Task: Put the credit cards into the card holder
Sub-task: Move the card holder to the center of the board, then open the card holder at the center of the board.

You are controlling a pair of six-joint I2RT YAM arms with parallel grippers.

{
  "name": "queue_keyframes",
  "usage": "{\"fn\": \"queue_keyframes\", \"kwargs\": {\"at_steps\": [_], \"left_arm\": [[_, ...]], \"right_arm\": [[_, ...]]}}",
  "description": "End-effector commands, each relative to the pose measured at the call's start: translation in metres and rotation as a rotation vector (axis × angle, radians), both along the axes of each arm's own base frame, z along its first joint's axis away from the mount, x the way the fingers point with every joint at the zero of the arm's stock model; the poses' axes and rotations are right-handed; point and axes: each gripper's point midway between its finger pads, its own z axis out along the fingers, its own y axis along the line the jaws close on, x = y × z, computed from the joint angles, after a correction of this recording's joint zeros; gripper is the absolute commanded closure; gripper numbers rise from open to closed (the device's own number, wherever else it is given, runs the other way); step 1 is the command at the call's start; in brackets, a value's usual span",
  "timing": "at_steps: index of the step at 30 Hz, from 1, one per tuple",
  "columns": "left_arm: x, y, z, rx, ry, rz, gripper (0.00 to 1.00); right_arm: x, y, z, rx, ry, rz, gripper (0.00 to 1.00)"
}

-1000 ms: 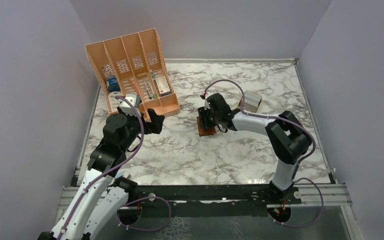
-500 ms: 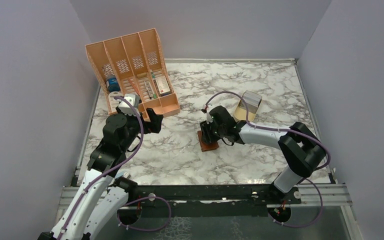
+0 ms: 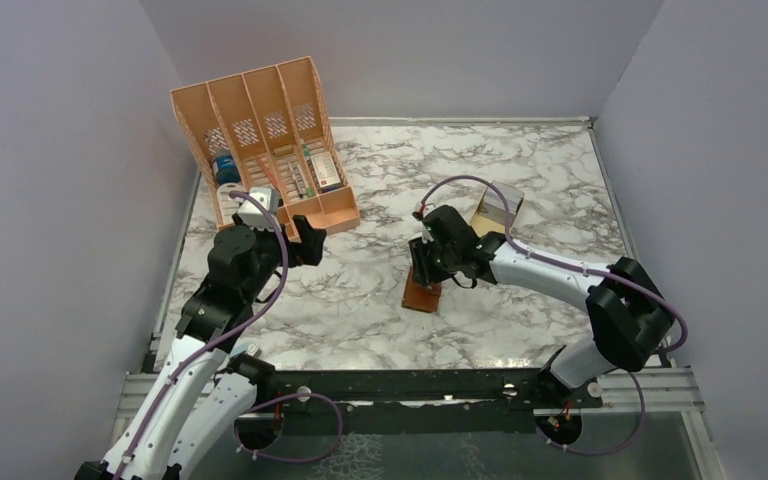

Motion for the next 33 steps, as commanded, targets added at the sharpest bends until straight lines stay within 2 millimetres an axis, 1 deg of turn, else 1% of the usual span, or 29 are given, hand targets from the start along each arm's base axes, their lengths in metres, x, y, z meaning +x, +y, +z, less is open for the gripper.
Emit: {"fn": "queue_keyframes", "kwargs": {"at_steps": [1,6,11,17,21,23,27,33], "left_arm": [[-0.001,0.001,-0.011,0.012,0.037,0.006,0.07],[-0.002,0.001,-0.01,0.012,0.032,0.002,0.07],[-0.001,0.0,-0.01,0.016,0.033,-0.004,0.07],[-0.002,0.0,-0.01,0.015,0.032,-0.004,0.07],[-0.001,0.001,-0.009,0.016,0.032,0.0,0.07],[-0.001,0.001,-0.01,0.017,0.034,0.0,0.07],[-0.001,0.0,-0.011,0.017,0.037,0.0,0.07],[0.0,-0.001,-0.013,0.013,0.048,0.0,0.07]], "right_arm": [[0.003,-0.01,0.002,-0.071,0.01,-0.086,0.61],[0.004,-0.015,-0.005,-0.108,0.061,-0.201,0.62],[-0.003,-0.019,-0.015,-0.122,0.11,-0.288,0.63],[-0.011,-0.022,-0.031,-0.162,0.143,-0.309,0.64],[-0.013,-0.022,-0.04,-0.179,0.147,-0.3,0.64],[-0.013,-0.026,-0.045,-0.21,0.142,-0.308,0.65],[-0.013,-0.036,-0.05,-0.275,0.127,-0.331,0.7],[-0.008,-0.041,-0.044,-0.282,0.081,-0.35,0.84]]}}
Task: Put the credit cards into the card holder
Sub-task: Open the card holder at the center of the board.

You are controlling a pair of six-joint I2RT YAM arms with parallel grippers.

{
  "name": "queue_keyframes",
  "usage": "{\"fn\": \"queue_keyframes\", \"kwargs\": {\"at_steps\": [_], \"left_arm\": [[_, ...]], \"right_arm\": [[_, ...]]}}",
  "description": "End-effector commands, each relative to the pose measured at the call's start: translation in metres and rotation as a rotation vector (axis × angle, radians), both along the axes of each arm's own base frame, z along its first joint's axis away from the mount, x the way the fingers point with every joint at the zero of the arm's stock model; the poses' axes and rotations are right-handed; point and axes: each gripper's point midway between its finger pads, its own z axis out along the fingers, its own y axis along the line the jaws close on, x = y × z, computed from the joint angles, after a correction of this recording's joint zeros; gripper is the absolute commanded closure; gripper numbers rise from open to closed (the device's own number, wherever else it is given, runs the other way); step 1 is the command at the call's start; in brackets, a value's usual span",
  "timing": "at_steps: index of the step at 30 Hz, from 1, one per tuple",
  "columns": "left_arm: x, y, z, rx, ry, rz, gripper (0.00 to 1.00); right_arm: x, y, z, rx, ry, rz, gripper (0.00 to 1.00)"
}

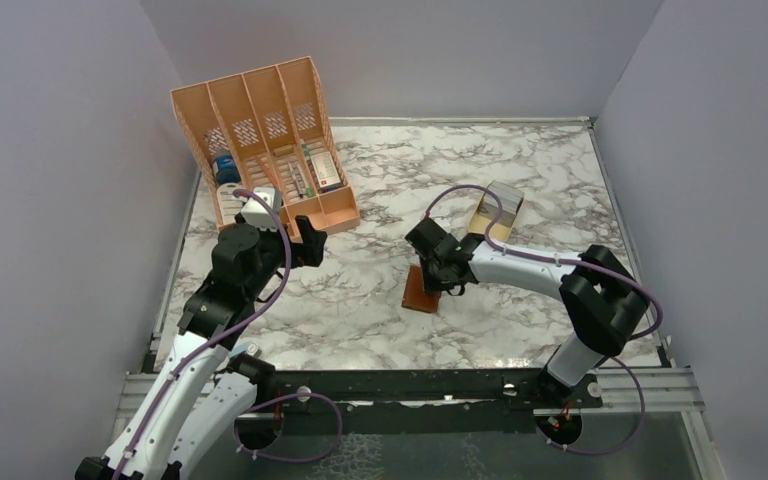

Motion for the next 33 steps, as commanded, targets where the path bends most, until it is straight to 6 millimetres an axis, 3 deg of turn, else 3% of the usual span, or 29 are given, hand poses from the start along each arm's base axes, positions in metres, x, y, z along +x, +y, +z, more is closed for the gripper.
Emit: {"fn": "queue_keyframes", "kwargs": {"at_steps": [1,6,15,26,33], "left_arm": [[0.0,-0.001,-0.004,-0.003,0.015,0.001,0.07],[0.001,-0.002,-0.01,-0.009,0.045,0.003,0.11],[-0.005,-0.021,-0.028,-0.112,0.166,-0.031,0.23],[-0.019,-0.073,-0.057,-0.326,0.368,-0.217,0.29],[-0.025,-0.102,-0.074,-0.478,0.494,-0.318,0.29]], "right_arm": [[0.001,-0.016,-0.007,-0.08,-0.027,-0.028,0.86],[0.007,-0.008,0.0,-0.045,-0.064,0.005,0.99],[0.007,0.013,0.028,0.091,-0.143,0.152,0.99],[-0.013,0.036,0.057,0.301,-0.186,0.304,0.99],[-0.019,0.053,0.091,0.468,-0.238,0.316,0.99]]}}
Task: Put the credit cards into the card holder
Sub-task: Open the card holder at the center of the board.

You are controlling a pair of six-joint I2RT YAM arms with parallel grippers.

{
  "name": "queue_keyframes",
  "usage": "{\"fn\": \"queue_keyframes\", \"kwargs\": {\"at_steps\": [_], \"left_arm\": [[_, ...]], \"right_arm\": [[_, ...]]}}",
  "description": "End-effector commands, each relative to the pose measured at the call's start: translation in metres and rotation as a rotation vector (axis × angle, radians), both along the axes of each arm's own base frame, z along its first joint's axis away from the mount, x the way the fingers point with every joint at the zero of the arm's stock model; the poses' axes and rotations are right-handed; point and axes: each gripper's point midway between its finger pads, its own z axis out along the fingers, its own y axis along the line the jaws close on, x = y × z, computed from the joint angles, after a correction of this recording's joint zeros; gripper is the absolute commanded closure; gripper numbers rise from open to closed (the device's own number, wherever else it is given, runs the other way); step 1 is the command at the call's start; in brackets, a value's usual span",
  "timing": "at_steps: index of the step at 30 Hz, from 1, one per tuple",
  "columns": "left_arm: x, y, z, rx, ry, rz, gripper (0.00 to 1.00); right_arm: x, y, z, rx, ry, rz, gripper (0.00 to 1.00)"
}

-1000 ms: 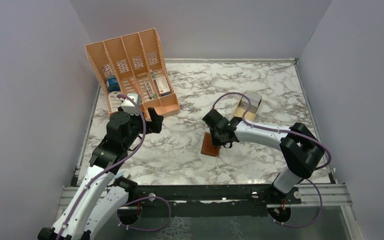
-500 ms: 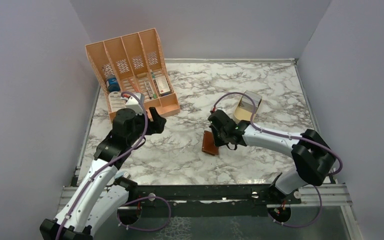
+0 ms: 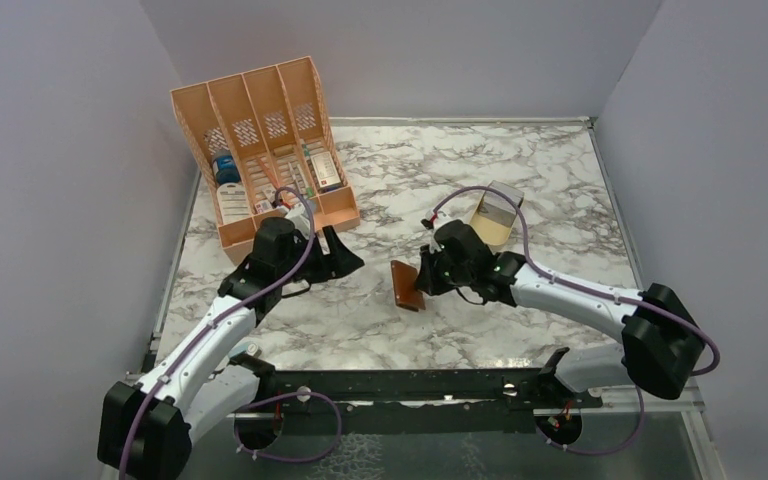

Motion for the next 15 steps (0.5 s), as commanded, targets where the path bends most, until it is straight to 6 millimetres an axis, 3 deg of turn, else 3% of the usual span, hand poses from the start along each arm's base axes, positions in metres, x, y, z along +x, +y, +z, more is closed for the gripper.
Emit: {"fn": "queue_keyframes", "kwargs": {"at_steps": [1,15], "left_arm": [[-0.006,-0.029,0.008,-0.174,0.053,-0.093,0.29],[-0.01,-0.051,-0.009,-0.317,0.163,-0.151,0.28]], "right_arm": [[0.0,0.026,0.04,0.188,-0.056,0.048,0.99],[-0.005,0.054,0.055,0.289,-0.017,0.094,0.99]]}}
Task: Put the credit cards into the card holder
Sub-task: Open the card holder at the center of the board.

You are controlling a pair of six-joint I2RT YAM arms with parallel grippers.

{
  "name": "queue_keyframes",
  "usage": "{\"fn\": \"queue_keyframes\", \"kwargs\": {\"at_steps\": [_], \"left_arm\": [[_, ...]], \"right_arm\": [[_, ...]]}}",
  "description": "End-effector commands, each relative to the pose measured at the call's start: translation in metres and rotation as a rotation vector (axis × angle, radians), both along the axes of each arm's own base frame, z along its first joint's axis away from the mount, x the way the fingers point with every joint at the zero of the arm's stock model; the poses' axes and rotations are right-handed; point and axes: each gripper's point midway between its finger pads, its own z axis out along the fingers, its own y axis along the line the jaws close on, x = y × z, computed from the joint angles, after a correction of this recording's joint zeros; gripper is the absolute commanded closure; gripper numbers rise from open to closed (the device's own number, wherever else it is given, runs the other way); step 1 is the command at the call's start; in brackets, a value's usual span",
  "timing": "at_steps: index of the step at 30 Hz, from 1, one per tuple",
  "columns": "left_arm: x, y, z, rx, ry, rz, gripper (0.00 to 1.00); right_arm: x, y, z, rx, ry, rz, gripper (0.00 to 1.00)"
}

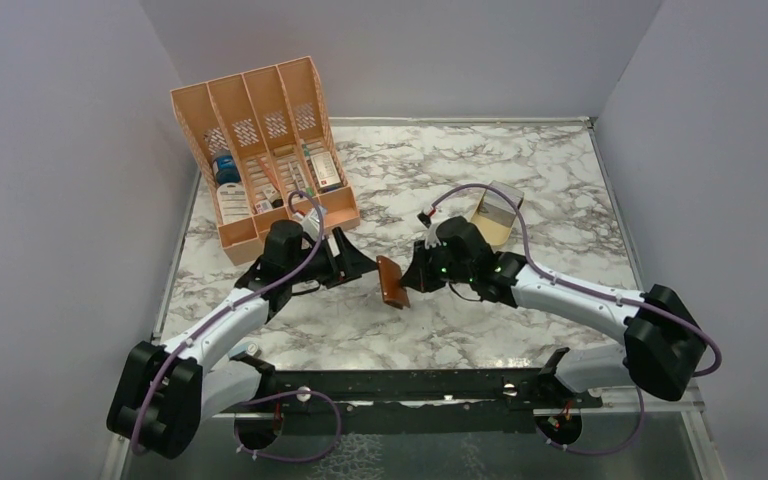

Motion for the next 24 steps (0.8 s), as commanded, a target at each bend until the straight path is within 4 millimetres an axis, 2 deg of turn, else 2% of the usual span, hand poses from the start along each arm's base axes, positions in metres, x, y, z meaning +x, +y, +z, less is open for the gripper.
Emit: {"fn": "queue_keyframes", "kwargs": {"at_steps": [1,8,16,24], "left_arm": [[-0.004,-0.013,0.01,-0.079,-0.01,-0.052,0.28],[-0.004,-0.015,-0.001,-0.06,0.01,-0.058,0.3],[-0.005,-0.015,-0.015,-0.009,0.033,-0.065,0.51],[-0.008,-0.014,-0.018,0.008,0.028,-0.077,0.94]], "right_arm": [[0.001,0.022,0.019,0.076,-0.014,0.04,0.99],[-0.001,0.03,0.016,0.07,-0.007,0.052,0.99],[-0.003,0.031,0.013,0.058,-0.004,0.052,0.99],[-0.001,0.023,0.002,0.015,0.0,0.023,0.99]]}}
